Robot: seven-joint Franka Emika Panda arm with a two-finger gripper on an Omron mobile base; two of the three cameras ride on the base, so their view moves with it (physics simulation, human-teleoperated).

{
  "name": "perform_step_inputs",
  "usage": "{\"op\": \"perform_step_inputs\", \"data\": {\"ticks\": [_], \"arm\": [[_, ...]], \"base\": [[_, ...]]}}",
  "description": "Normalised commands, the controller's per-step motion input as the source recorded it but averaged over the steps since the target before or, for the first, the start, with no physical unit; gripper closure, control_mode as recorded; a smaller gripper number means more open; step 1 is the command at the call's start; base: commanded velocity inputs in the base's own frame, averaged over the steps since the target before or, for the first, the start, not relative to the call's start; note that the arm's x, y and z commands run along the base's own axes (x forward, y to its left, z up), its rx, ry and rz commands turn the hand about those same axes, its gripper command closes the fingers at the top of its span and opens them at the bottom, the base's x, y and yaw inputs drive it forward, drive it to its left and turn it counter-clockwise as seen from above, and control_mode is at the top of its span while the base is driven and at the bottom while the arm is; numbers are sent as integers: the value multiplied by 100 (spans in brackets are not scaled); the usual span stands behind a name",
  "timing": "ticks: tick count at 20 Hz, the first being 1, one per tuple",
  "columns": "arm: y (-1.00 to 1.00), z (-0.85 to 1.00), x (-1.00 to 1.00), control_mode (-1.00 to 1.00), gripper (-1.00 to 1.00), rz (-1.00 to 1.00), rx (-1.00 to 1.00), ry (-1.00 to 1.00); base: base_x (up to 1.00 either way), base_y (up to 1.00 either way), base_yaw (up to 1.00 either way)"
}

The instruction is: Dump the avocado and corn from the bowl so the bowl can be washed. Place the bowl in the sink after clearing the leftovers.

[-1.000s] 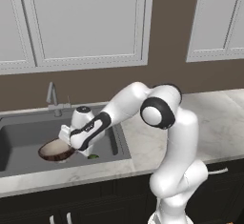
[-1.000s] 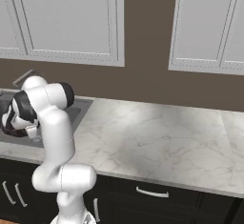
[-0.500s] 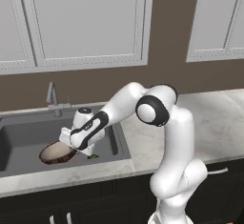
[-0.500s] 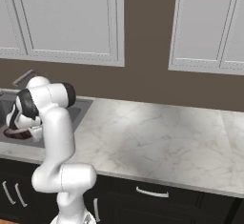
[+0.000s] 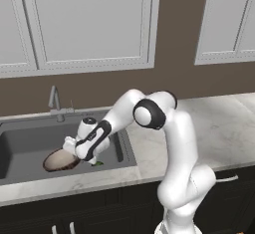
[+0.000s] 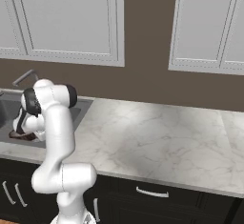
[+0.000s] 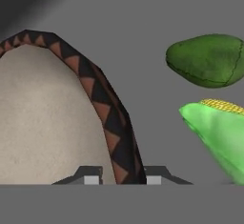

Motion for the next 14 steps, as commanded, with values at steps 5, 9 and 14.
{"op": "perform_step_inputs", "data": {"ticks": [5,9,14], "arm": [[19,-36,40,-100,100,0,0,-7],[21,-15,23,-100,100,0,0,-1],[20,-17,21,-100,100,0,-5,1]], "base": [[0,0,0],[0,0,0],[0,0,0]]}}
